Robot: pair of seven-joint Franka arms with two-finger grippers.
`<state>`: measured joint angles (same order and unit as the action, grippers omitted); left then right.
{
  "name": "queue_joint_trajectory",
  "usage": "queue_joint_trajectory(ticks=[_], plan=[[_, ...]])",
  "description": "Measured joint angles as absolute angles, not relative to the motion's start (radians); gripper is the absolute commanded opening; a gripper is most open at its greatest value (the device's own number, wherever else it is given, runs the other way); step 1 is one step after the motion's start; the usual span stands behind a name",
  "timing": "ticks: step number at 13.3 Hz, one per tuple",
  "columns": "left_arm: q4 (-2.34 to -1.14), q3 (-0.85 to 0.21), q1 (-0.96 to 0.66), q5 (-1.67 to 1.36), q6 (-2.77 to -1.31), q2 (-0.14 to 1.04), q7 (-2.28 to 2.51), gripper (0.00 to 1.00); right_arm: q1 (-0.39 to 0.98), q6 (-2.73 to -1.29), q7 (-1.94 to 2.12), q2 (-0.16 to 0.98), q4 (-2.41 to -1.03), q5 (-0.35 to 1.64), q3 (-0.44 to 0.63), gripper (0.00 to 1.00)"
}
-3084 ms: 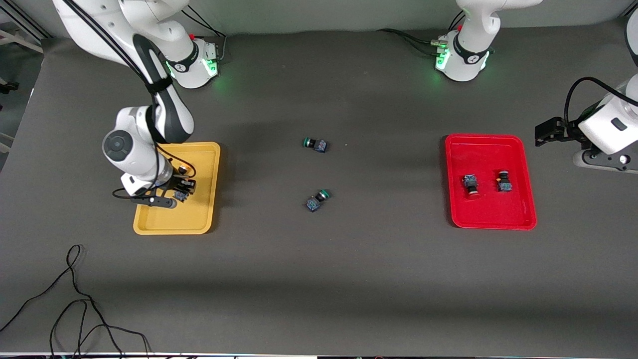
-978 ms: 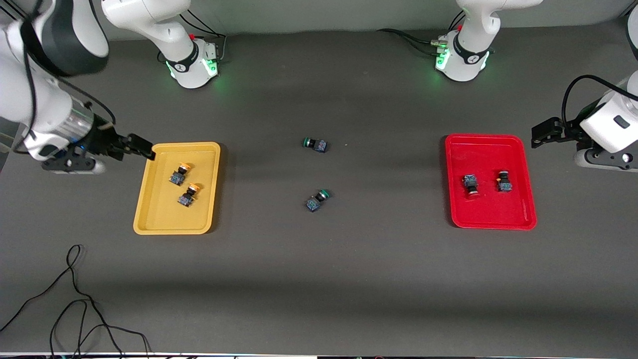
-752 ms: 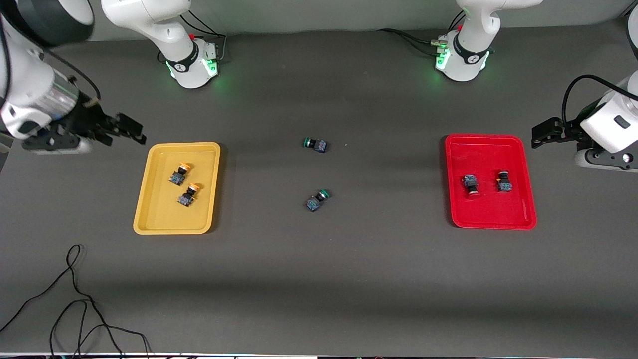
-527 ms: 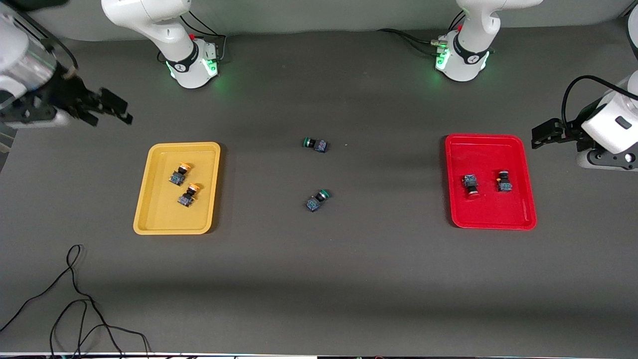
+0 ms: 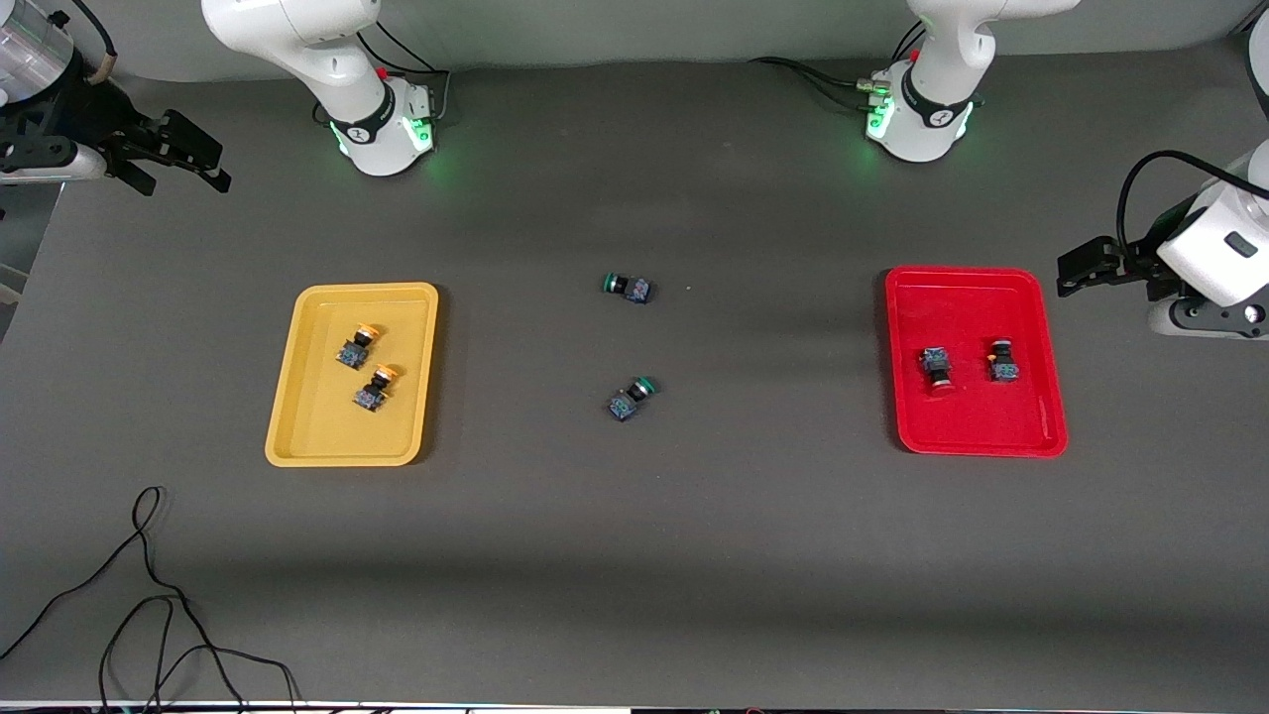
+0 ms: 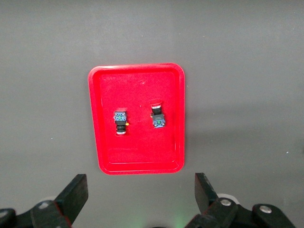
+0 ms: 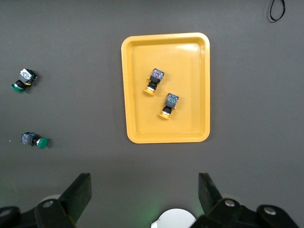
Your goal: Place red and yellow buttons in trays
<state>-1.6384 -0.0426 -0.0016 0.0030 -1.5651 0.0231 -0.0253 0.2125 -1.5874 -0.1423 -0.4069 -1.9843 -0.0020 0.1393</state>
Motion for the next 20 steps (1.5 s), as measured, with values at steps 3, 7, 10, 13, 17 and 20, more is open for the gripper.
queue_joint_trajectory(ticks=[3, 7, 10, 13, 17, 20], plan=[[-1.638, -0.043, -0.002, 0.003, -1.565, 0.023, -0.024, 1.0, 0.206, -1.607, -0.142, -0.313, -1.91, -0.002, 0.139, 1.0], [-1.638, -0.043, -0.002, 0.003, -1.565, 0.023, -0.007, 1.0, 0.176, -1.63, -0.135, -0.12, -1.738, -0.002, 0.139, 1.0], [-1.638, -0.042, -0.002, 0.003, -1.565, 0.023, 0.0, 1.0, 0.157, -1.629, -0.093, -0.057, -1.707, -0.002, 0.137, 1.0], [-1.638, -0.042, -0.002, 0.003, -1.565, 0.023, 0.001, 1.0, 0.138, -1.626, -0.088, -0.059, -1.701, -0.002, 0.11, 1.0], [-1.638, -0.042, -0.002, 0.003, -1.565, 0.023, 0.002, 1.0, 0.136, -1.625, -0.088, -0.063, -1.7, -0.002, 0.107, 1.0], [-1.638, -0.042, -0.002, 0.003, -1.565, 0.023, 0.002, 1.0, 0.136, -1.626, -0.088, -0.064, -1.7, -0.002, 0.107, 1.0]])
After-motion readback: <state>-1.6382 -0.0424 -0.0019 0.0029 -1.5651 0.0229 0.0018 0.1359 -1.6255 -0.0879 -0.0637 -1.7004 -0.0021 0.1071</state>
